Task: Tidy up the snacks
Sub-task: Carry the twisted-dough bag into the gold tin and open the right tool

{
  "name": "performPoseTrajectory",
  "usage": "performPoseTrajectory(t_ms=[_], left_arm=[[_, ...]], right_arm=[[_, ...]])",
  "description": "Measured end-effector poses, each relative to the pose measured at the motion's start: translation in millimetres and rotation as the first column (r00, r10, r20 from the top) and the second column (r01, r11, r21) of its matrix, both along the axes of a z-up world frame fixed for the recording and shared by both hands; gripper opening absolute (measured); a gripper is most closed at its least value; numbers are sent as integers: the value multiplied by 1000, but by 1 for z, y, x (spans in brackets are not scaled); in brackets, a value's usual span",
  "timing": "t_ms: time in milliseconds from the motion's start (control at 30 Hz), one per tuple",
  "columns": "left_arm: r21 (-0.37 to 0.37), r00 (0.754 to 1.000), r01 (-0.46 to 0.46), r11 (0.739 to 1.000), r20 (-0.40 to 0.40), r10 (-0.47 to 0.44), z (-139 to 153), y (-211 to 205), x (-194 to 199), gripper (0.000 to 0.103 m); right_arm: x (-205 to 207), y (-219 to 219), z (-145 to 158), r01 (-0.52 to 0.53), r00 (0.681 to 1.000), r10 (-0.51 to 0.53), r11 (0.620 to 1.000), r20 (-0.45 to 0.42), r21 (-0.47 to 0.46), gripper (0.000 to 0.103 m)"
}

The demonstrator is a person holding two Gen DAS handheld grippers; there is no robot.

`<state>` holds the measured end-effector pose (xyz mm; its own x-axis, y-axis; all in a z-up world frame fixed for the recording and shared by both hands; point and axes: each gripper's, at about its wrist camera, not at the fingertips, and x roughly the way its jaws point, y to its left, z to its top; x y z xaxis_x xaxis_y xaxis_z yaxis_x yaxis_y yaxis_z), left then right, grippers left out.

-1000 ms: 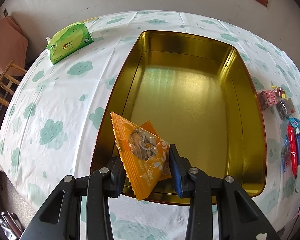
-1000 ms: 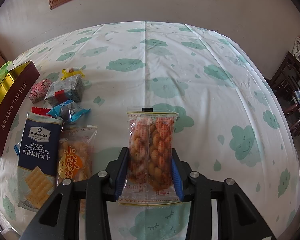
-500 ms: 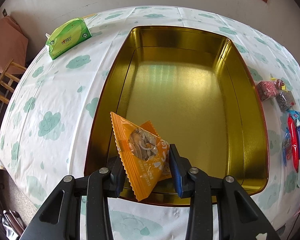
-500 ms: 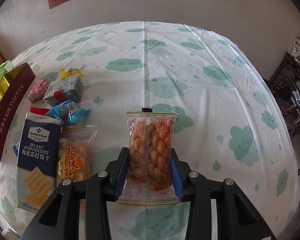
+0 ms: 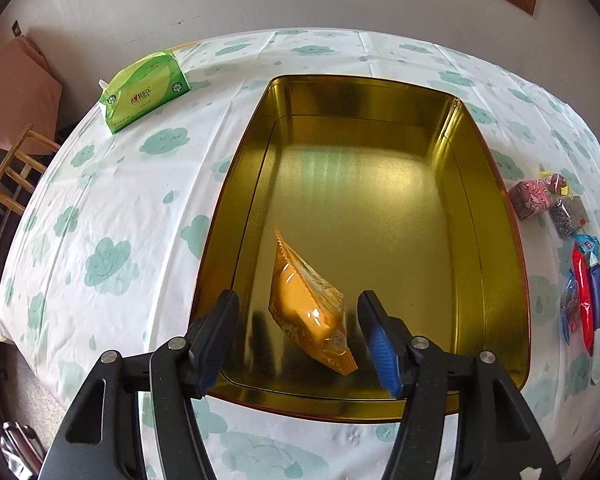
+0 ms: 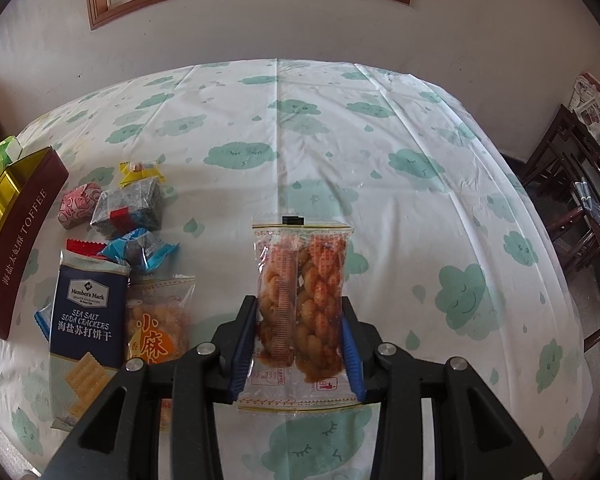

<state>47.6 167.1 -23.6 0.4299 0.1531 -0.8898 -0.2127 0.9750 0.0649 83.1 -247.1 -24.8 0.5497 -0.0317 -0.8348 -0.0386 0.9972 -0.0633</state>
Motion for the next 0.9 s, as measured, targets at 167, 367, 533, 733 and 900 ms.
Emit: performPoseTrajectory(t_ms=[167, 367, 533, 733, 900], left_arm=[[-1, 998, -3, 1000, 56, 3, 12, -1, -5, 70], [-4, 990, -22, 1000, 136, 22, 31, 3, -15, 84], [-28, 979, -62, 998, 194, 66, 48, 16, -27, 89], [-50, 957, -173, 984, 228, 180, 59, 49, -45, 93], [-21, 941, -272, 962, 203, 271, 55, 74, -58, 93]], right_arm=[[0, 17, 19, -27, 999, 27, 1000, 38, 1, 39], [0, 52, 41, -101, 992, 99, 995, 80, 25, 39], [-1, 96, 53, -202, 976, 195, 977, 96, 70, 39], [-5, 164, 60, -339, 939, 328, 932, 103, 128, 39], [-10, 224, 60, -445, 895, 434, 883, 101, 148, 39]])
